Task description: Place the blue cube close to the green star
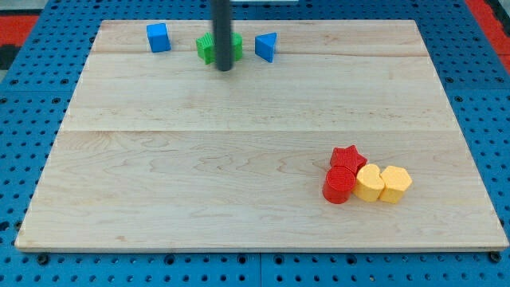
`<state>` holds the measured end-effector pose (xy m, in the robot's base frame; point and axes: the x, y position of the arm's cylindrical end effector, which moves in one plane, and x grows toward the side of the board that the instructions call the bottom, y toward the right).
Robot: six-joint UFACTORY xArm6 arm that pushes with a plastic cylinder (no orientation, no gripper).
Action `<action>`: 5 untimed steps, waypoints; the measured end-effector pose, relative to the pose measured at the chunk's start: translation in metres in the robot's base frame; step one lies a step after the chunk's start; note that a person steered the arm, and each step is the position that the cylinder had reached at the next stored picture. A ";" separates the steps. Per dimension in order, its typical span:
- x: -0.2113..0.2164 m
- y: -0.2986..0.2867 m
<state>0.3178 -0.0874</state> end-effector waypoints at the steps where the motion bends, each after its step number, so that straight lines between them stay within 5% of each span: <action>1: 0.006 -0.091; 3: -0.110 -0.147; 5: -0.085 -0.064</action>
<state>0.2332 -0.1512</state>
